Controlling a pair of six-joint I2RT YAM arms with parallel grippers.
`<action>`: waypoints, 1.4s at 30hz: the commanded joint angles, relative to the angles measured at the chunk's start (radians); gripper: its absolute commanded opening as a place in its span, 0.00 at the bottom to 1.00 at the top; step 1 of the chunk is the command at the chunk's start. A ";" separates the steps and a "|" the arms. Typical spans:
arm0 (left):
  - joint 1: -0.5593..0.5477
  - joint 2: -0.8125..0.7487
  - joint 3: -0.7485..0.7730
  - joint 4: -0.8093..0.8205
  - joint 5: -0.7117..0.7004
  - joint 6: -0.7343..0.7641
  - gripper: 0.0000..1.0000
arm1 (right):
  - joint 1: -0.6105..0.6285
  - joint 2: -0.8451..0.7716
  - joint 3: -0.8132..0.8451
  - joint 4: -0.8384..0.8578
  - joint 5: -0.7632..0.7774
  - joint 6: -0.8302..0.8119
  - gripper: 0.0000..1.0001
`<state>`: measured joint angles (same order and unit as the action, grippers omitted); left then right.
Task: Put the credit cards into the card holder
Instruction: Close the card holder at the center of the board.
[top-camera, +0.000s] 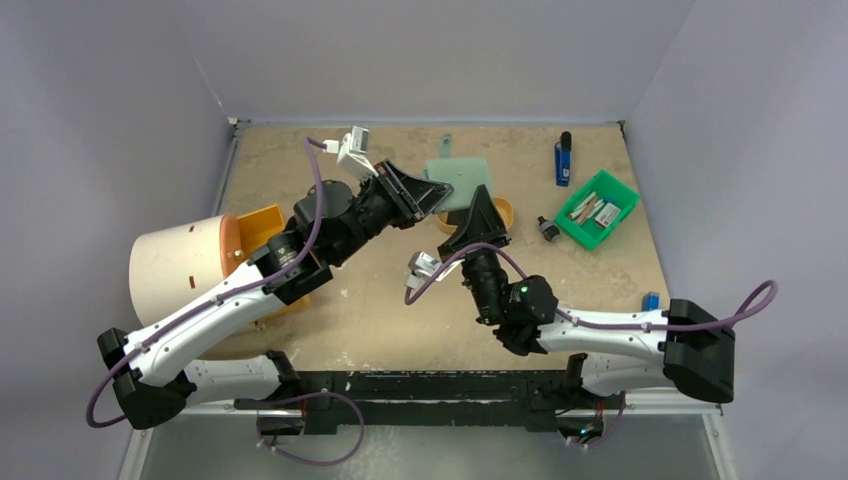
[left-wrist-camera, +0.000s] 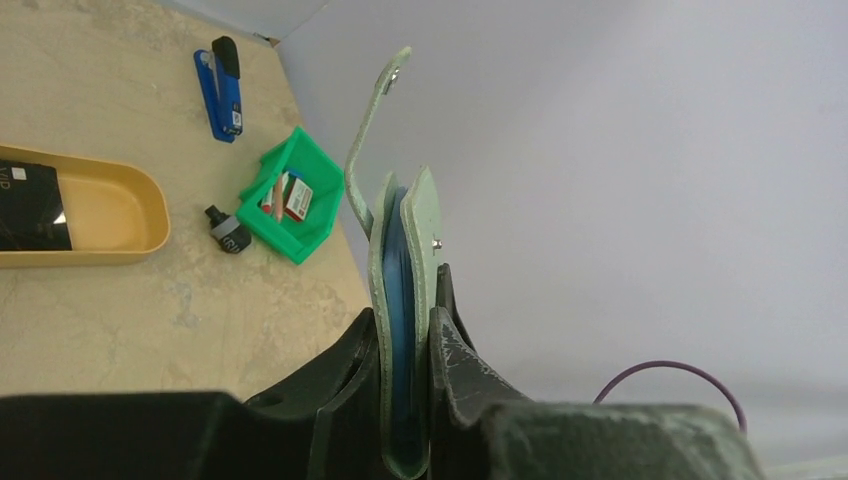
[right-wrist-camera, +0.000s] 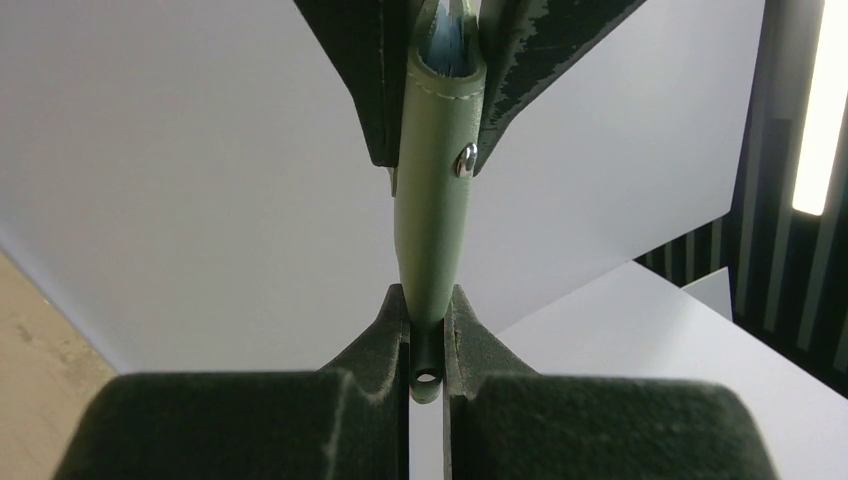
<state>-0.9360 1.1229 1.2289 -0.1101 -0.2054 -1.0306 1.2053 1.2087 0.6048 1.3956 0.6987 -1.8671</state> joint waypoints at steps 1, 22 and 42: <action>0.005 -0.015 0.010 0.064 0.015 0.008 0.08 | 0.020 0.002 0.057 0.093 0.014 -0.008 0.00; 0.005 -0.314 -0.040 -0.209 -0.128 0.645 0.00 | -0.161 -0.262 0.425 -1.453 -0.539 1.611 0.89; 0.005 -0.328 -0.041 -0.254 0.658 1.106 0.00 | -0.394 -0.420 0.512 -1.525 -1.445 2.018 0.87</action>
<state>-0.9321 0.8261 1.1748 -0.4934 0.3481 -0.0216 0.8169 0.8043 1.0950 -0.1474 -0.6250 0.0860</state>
